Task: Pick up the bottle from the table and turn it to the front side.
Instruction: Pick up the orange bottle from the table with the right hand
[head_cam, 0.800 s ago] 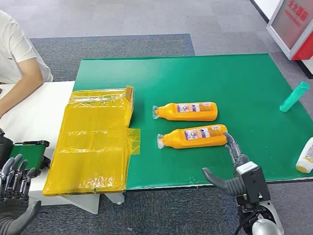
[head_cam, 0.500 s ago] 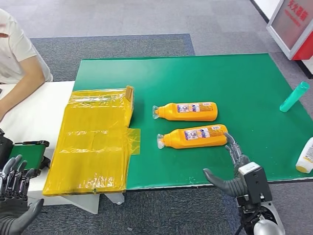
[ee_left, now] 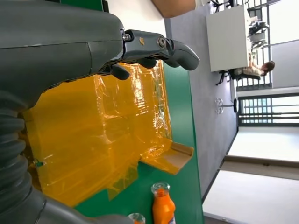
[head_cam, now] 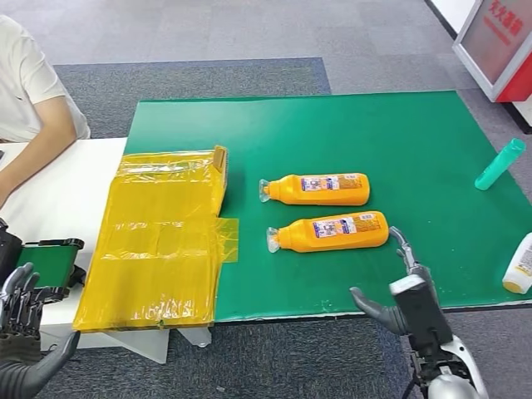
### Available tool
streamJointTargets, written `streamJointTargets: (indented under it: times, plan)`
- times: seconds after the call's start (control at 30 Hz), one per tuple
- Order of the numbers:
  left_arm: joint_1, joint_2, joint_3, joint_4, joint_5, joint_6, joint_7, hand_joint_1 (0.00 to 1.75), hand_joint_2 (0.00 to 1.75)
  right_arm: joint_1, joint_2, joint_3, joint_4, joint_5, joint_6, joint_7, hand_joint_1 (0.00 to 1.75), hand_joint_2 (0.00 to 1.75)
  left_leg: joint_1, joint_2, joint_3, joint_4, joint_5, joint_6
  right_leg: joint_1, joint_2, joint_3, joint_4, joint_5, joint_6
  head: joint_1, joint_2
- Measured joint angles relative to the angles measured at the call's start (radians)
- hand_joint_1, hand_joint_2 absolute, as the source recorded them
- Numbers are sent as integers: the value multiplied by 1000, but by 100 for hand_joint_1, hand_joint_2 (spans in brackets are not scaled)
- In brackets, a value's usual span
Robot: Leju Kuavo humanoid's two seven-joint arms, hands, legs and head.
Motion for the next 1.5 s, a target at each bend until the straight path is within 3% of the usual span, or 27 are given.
streamJointTargets:
  times: [0.1,0.23,0.43,0.63,0.87,1.27,1.5]
  plan:
    - [-10,0,0,1,3,-40,2,0,175,-30,-37,45,2,280,2,75,0,175,0,0,0,0,0,0,0,0,0,0,0,0,0,0]
    - [-39,0,2,10,3,-92,2,0,175,-113,-114,126,66,501,28,149,0,175,0,0,0,0,1,0,0,0,0,0,2,-1,0,0]
    - [-68,0,2,38,-4,-127,2,0,175,-265,-206,223,209,657,54,185,0,175,0,0,0,0,3,1,0,0,0,0,3,0,0,0]
    - [-85,0,2,73,-11,-143,2,0,175,-444,-266,314,413,794,62,200,0,175,0,0,-1,0,5,1,0,0,0,0,5,0,0,0]
    - [-87,0,2,110,-21,-144,-2,0,175,-608,-297,395,664,867,37,188,0,175,0,0,-1,0,5,1,0,0,-1,0,5,1,0,0]
    - [-83,6,-1,134,-25,-145,-26,0,175,-764,-307,476,982,910,32,152,0,175,0,0,-1,0,5,1,0,0,-1,0,5,1,0,0]
    - [-61,30,-54,132,-7,-141,-70,0,175,-856,-314,521,1192,931,-10,155,0,175,0,0,-1,0,6,1,0,0,-1,0,5,1,0,0]
